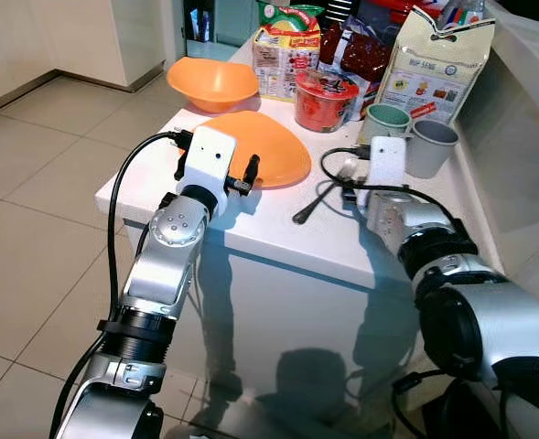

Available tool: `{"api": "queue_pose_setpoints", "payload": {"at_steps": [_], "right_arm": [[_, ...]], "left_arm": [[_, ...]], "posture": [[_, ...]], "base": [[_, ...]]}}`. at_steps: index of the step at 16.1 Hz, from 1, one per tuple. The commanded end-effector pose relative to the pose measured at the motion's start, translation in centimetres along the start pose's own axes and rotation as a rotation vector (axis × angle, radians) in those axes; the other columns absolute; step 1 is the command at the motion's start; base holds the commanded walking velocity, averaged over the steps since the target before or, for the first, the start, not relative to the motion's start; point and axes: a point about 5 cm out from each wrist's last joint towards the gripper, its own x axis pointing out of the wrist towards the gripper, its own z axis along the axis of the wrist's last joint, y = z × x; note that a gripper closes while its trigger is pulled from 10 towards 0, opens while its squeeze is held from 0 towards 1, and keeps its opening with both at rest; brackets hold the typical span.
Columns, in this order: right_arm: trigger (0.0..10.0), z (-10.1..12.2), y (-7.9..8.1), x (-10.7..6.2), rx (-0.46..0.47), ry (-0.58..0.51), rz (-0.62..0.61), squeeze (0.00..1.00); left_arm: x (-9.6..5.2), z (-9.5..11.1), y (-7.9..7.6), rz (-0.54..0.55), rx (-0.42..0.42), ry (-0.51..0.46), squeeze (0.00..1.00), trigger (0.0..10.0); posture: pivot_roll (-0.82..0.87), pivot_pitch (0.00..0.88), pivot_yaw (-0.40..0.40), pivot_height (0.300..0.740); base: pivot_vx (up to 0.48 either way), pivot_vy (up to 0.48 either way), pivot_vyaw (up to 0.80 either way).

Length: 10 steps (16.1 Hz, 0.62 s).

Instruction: Setting the table

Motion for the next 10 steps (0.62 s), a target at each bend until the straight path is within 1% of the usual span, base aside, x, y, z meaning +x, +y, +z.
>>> {"api": "queue_pose_setpoints", "payload": {"at_steps": [1, 3, 6, 8, 9, 10], "right_arm": [[7.9, -0.3, -1.2, 0.2, -0.005, 0.019, -0.048, 0.00], [8.1, -0.1, -1.6, 0.2, -0.006, 0.011, -0.061, 0.00], [8.2, 0.5, -2.3, 0.2, -0.008, -0.010, -0.079, 0.00], [8.0, 0.6, -2.4, 0.2, -0.007, -0.012, -0.081, 0.00], [7.8, 0.7, -2.0, 0.2, 0.003, -0.010, -0.076, 0.00], [7.9, 0.8, -1.7, 0.1, 0.015, -0.007, -0.069, 0.00]], "left_arm": [[0.0, 0.6, -0.4, -0.010, 0.002, -0.021, 0.00, 10.0], [0.0, 0.6, -0.4, -0.009, 0.000, -0.022, 0.00, 10.0], [0.0, 0.5, -0.4, -0.003, -0.001, -0.019, 0.00, 10.0], [-0.1, 0.5, -0.4, -0.001, -0.002, -0.020, 0.00, 10.0], [-0.1, 0.5, -0.3, 0.001, -0.002, -0.020, 0.00, 10.0], [-0.1, 0.5, -0.3, 0.001, -0.002, -0.020, 0.00, 10.0]], "posture": [[0.19, 0.000, -0.121, 0.740], [0.19, 0.000, -0.124, 0.740], [0.19, 0.000, -0.130, 0.740], [0.19, 0.000, -0.132, 0.740], [0.19, 0.000, -0.132, 0.740], [0.19, 0.000, -0.132, 0.740]], "base": [[0.000, 0.000, 0.00], [0.000, 0.000, 0.00], [0.000, 0.000, 0.00], [0.000, 0.000, 0.00], [0.000, 0.000, 0.00], [0.000, 0.000, 0.00]]}}
